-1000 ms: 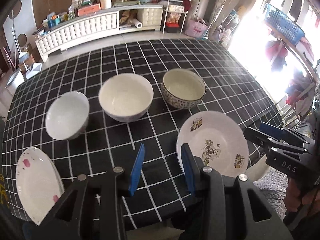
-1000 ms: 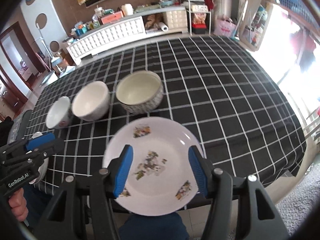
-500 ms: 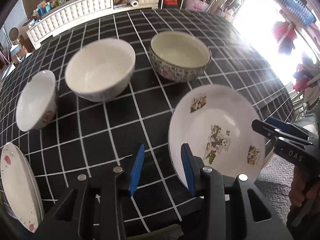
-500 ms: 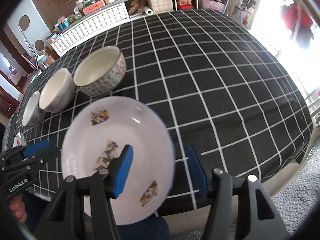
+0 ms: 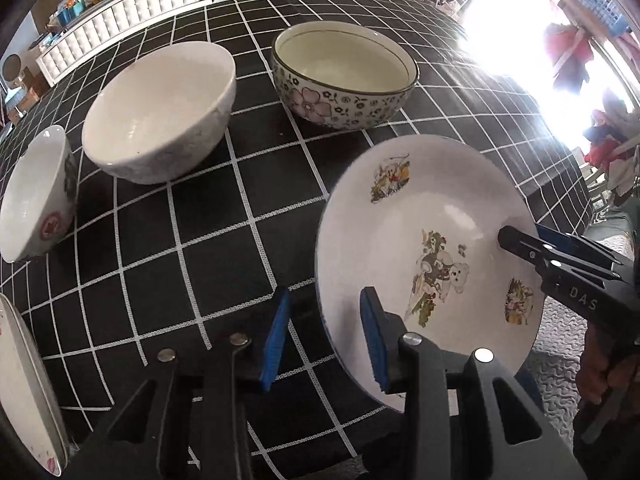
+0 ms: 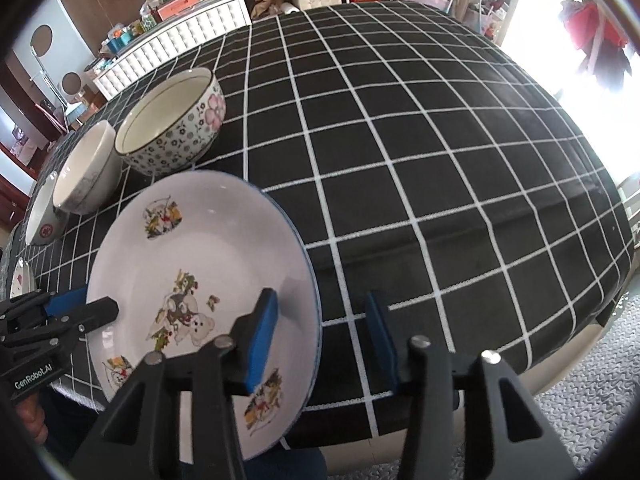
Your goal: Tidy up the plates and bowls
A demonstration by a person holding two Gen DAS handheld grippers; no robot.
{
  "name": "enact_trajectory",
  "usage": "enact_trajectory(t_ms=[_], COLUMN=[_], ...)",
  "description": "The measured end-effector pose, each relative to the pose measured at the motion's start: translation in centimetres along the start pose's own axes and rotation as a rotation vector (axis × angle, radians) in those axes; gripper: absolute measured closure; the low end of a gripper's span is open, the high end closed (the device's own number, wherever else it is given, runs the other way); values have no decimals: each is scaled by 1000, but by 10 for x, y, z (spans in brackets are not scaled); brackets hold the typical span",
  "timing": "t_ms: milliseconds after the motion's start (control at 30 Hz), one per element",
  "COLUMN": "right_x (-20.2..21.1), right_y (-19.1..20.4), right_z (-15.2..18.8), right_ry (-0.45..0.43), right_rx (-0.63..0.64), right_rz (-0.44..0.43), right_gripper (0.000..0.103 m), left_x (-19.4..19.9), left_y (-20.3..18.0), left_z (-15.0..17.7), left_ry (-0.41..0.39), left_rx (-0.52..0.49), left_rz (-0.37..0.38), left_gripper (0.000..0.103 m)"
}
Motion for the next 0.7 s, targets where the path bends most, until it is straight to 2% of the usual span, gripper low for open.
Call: enact_trajectory(t_ms=[233,367,500,700], right_x=[2,4,5,15], right_y=[5,11,16,21], right_z=[-1,-1,-1,0], right_ry=[-15,-19,-21,-19], right_rx=[20,48,58,23], right_rz=[-10,2,36,19], right_gripper=[71,78,79,79], left_x=[-6,-8,-4,6], left_y=[-8,-11,-13,-11], left_z=[1,1,3,9], left_ry=[6,2,0,-10], left_rx=[-21,-26,-33,-27], left_rz=[16,18,10,17], left_gripper=[87,88,88,88])
Point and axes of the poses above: each gripper's, at about its wrist camera, not at the fingertips, and x roughly against the way its jaws point, y to its left, z to its underside, the point moved 4 cm from there along -x, roughly the way its jaws point, and after that the axes turned 2 degrees about -x, right-handed, at the moved point
